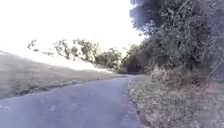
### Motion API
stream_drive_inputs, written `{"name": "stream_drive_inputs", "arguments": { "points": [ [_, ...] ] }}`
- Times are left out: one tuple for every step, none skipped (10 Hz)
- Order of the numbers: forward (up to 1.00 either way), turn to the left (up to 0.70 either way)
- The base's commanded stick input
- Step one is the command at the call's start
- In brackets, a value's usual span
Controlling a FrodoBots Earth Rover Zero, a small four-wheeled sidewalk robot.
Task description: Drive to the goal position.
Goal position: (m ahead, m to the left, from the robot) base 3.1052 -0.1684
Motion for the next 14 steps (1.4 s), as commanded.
{"name": "stream_drive_inputs", "arguments": {
  "points": [
    [0.7, 0.0],
    [0.7, 0.0],
    [0.7, 0.0],
    [0.7, 0.0],
    [0.7, 0.0],
    [0.7, 0.0],
    [0.7, 0.0],
    [0.0, 0.7],
    [0.0, 0.7],
    [0.0, 0.7],
    [0.0, 0.7],
    [0.0, 0.7],
    [0.0, 0.7],
    [0.0, 0.7]
  ]
}}
